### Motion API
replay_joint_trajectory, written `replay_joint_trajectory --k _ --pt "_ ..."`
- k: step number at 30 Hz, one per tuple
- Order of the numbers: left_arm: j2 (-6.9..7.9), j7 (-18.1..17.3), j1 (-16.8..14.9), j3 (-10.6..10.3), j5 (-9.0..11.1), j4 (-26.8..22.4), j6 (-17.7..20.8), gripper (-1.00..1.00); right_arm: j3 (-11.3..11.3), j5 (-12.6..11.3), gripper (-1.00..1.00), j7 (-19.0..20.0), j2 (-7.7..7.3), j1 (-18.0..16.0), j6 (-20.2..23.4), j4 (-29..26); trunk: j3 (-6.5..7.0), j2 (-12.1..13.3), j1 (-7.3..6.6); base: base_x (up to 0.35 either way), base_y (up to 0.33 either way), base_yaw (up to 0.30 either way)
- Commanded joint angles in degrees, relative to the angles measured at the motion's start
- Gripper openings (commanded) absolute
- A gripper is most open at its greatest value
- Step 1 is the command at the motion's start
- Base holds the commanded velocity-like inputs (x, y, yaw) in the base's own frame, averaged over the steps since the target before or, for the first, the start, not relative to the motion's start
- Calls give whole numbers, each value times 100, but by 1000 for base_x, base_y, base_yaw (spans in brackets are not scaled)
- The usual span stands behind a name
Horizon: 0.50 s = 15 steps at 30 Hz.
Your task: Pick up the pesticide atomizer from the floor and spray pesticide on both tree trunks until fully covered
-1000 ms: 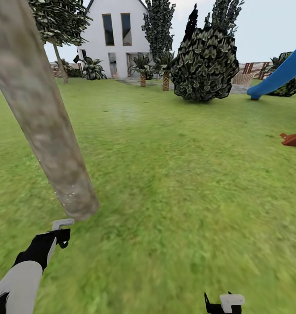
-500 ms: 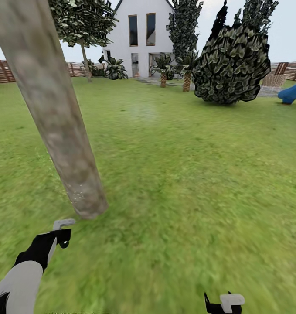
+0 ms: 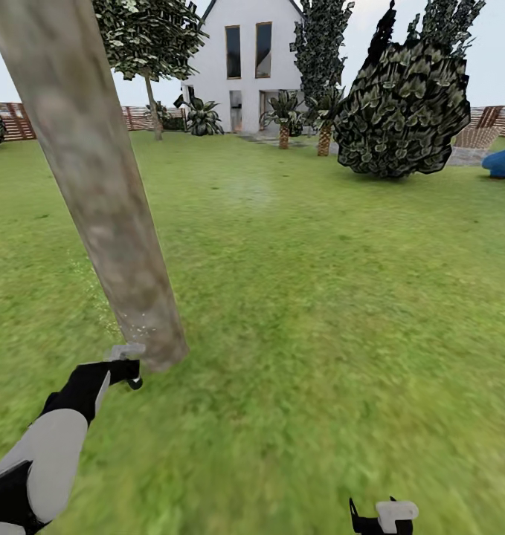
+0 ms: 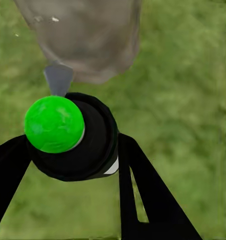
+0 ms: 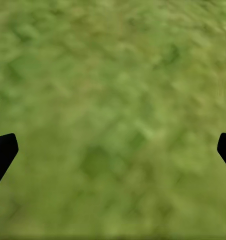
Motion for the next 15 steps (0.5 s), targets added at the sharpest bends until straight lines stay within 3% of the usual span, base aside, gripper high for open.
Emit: replay_joint_trajectory --k 1,4,8,9,12,13,15 --pt "-25 -33 -105 -146 -38 -1 173 -100 1 0 100 0 1 0 0 0 -1 0 0 0 0 109" --pt "36 -165 -381 -295 -30 -5 480 -100 2 0 100 0 7 0 0 0 -1 0 0 0 0 228" --pt "566 -607 -496 -314 -42 -1 633 -100 2 0 100 0 3 0 -1 0 -1 0 0 0 0 132" --pt "565 -665 -506 -315 -49 -1 638 -100 2 0 100 0 1 0 0 0 -1 0 0 0 0 13" --pt "156 -682 -625 -508 -59 -7 797 -100 2 0 100 0 0 0 0 0 -1 0 0 0 0 3" --pt "85 -685 -695 -554 -56 -8 914 -100 2 0 100 0 0 0 0 0 -1 0 0 0 0 0" --pt "99 -690 -868 -595 -61 -9 1048 -100 2 0 100 0 0 0 0 0 -1 0 0 0 0 0"
